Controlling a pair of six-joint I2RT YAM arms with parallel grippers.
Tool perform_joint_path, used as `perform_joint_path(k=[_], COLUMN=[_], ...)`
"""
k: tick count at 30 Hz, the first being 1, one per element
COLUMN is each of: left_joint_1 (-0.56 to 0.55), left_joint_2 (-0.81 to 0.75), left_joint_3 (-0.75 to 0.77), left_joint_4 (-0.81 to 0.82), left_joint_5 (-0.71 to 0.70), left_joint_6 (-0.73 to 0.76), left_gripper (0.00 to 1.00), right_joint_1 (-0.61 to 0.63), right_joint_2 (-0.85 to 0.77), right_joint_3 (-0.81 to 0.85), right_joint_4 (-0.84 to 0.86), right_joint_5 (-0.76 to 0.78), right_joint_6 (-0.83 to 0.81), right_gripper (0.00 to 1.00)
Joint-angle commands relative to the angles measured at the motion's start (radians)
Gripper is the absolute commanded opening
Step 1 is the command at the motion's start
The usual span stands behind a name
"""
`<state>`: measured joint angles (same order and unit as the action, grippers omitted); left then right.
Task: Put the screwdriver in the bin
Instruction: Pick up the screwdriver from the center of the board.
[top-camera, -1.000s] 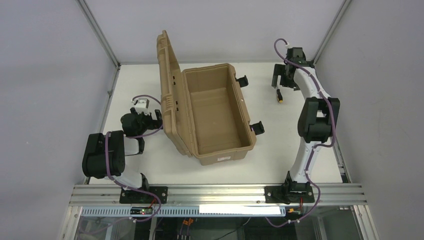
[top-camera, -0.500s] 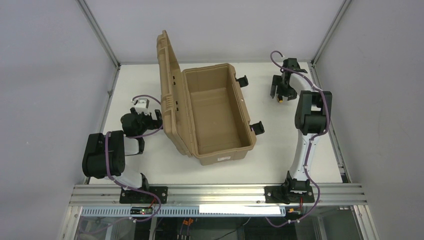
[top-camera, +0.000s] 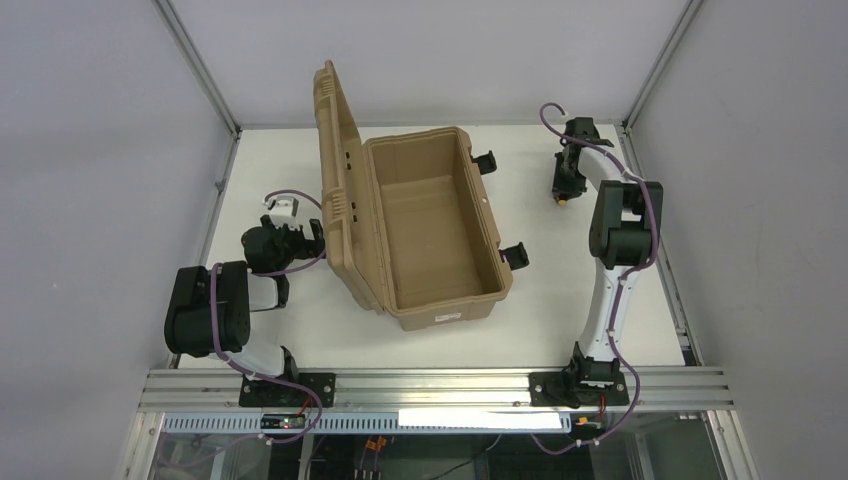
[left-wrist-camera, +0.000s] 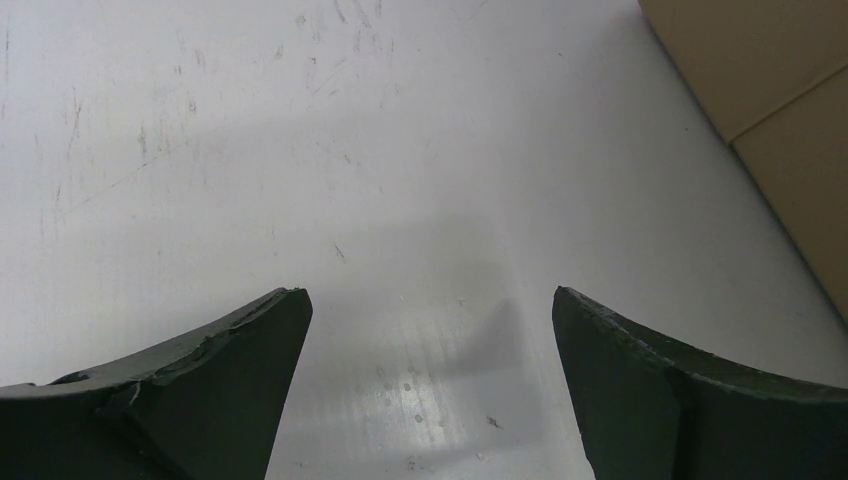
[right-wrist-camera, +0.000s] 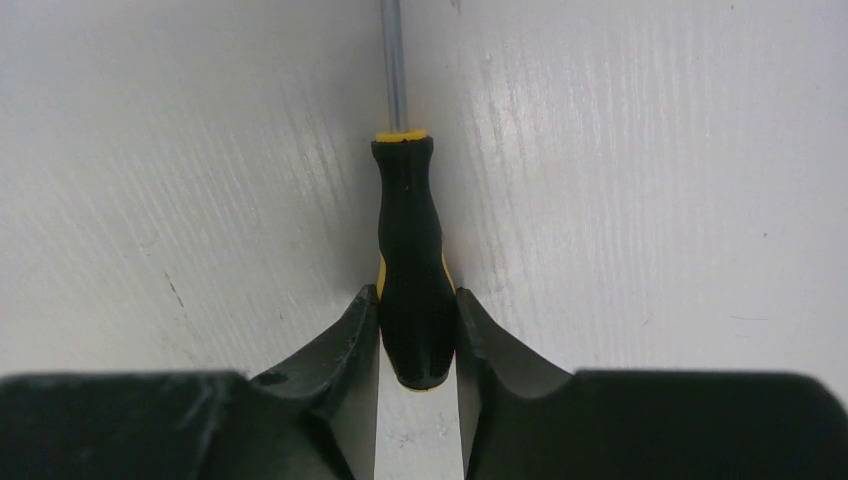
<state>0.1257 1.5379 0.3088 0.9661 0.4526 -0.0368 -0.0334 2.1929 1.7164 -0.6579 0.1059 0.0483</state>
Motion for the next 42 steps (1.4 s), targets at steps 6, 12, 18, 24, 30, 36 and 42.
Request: perform_joint_path(k=[6, 12, 18, 24, 30, 36, 42], left_joint_1=[0.002, 0.002, 0.002, 0.002, 0.002, 0.002, 0.002], left_joint_2=[-0.01, -0.01, -0.011, -0.01, -0.01, -0.01, -0.01], left_joint_3=[-0.007, -0.008, -0.007, -0.007, -0.007, -0.007, -0.006], left_joint_4=[0.042, 0.042, 0.042, 0.042, 0.042, 0.041, 0.04], left_joint_5=[0.02, 0.02, 0.02, 0.02, 0.021, 0.021, 0.02], left_joint_6=[0.005, 0.005, 0.005, 0.006, 0.005, 0.006, 0.006], left_gripper=[0.99, 0.99, 0.99, 0.99, 0.99, 0.99, 0.99], right_joint_1=[-0.005, -0.005, -0.005, -0.005, -0.005, -0.004, 0.012], right_joint_2=[-0.065, -0.143, -0.215, -0.293, -0.351, -0.375, -0.408], right_joint_3=[0.012, 0.058, 0.151, 0.284, 0.45, 0.625, 0.724], right_joint_4=[0.011, -0.052, -0.143, -0.251, -0.362, -0.48, -0.561], right_joint_5=[0.042, 0.065, 0.092, 0.103, 0.094, 0.09, 0.082], right_joint_6=[-0.011, -0.01, -0.019, -0.014, 0.002, 0.016, 0.055], right_gripper=[0.01, 0.0, 0.0, 0.0, 0.0, 0.0, 0.0])
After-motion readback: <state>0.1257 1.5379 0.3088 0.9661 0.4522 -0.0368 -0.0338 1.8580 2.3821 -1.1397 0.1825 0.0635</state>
